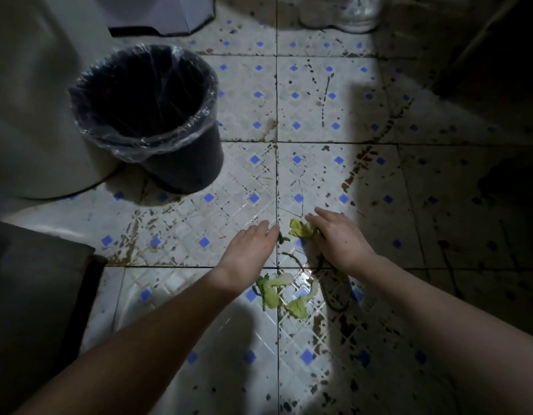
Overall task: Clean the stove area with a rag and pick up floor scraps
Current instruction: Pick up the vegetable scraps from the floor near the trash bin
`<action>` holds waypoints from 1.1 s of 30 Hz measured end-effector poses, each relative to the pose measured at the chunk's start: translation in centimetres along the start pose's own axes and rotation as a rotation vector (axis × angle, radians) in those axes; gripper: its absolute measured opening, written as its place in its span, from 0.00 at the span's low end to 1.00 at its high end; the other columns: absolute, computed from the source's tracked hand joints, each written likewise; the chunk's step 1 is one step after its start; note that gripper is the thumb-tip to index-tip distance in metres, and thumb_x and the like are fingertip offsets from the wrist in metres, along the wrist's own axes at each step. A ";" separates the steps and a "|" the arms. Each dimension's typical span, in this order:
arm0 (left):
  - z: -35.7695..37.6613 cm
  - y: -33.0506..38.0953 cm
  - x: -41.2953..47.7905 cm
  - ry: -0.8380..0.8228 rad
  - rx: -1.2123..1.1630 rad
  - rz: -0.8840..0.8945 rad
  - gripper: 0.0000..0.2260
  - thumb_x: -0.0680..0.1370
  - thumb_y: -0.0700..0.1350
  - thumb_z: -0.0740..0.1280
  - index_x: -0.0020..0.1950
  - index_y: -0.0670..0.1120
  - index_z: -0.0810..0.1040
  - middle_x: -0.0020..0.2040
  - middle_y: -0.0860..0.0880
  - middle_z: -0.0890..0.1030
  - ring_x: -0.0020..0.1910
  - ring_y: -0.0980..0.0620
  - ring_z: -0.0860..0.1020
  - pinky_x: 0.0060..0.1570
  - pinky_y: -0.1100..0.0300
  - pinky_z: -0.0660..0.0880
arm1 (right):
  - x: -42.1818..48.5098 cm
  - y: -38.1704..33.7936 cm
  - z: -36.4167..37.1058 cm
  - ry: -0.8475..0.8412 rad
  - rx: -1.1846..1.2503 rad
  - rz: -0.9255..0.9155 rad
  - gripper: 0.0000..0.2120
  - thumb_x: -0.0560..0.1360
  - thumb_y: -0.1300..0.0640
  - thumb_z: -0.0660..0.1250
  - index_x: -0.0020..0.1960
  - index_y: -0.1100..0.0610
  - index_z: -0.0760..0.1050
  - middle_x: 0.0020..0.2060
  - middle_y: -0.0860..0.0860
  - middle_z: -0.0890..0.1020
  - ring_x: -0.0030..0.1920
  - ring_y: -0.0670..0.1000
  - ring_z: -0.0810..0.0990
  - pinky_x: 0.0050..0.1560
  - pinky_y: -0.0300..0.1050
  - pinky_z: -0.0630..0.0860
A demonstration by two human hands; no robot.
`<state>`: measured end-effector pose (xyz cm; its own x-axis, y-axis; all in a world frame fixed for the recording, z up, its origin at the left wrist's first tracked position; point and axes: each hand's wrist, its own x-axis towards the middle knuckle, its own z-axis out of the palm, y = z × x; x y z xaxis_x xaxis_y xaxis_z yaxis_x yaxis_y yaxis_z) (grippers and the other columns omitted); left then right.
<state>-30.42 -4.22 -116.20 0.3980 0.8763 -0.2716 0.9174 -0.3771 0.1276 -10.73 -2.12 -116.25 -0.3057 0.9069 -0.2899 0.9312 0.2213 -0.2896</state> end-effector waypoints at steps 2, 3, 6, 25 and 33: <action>0.8 0.3 0.5 -0.011 -0.014 -0.001 0.32 0.73 0.34 0.68 0.73 0.46 0.58 0.70 0.44 0.67 0.64 0.46 0.72 0.63 0.54 0.72 | 0.1 0.4 0.9 -0.008 -0.004 -0.030 0.22 0.77 0.59 0.61 0.71 0.53 0.66 0.69 0.55 0.70 0.68 0.56 0.68 0.68 0.51 0.63; 1.1 0.4 0.8 -0.016 -0.016 0.003 0.31 0.74 0.35 0.68 0.73 0.46 0.57 0.71 0.44 0.66 0.64 0.46 0.72 0.63 0.54 0.72 | 0.3 0.5 1.2 -0.008 -0.004 -0.044 0.21 0.78 0.58 0.61 0.70 0.53 0.66 0.66 0.54 0.72 0.65 0.56 0.70 0.66 0.51 0.65; 1.8 0.6 1.7 -0.047 0.003 0.024 0.32 0.73 0.34 0.68 0.73 0.45 0.57 0.70 0.43 0.67 0.63 0.45 0.72 0.61 0.53 0.72 | 0.6 0.7 1.8 -0.038 -0.012 -0.044 0.20 0.79 0.55 0.58 0.71 0.53 0.64 0.60 0.53 0.72 0.62 0.56 0.70 0.64 0.54 0.64; 0.3 2.6 1.9 -0.098 -0.156 0.088 0.21 0.70 0.22 0.56 0.58 0.39 0.69 0.58 0.40 0.70 0.56 0.45 0.69 0.49 0.58 0.66 | 0.7 1.5 -0.3 0.131 -0.124 0.038 0.14 0.74 0.67 0.62 0.57 0.57 0.73 0.51 0.55 0.75 0.52 0.56 0.71 0.53 0.48 0.65; 1.2 3.4 1.8 -0.123 -0.016 0.205 0.22 0.69 0.23 0.57 0.58 0.40 0.69 0.58 0.42 0.70 0.55 0.45 0.70 0.49 0.55 0.68 | -1.3 4.3 -0.4 0.182 0.011 0.276 0.13 0.76 0.67 0.58 0.58 0.59 0.74 0.54 0.57 0.75 0.57 0.61 0.71 0.58 0.54 0.72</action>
<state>-26.62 -4.29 -117.38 0.5752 0.7381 -0.3527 0.8172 -0.5380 0.2068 -6.29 -2.18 -116.80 -0.0005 0.9815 -0.1912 0.9714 -0.0449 -0.2330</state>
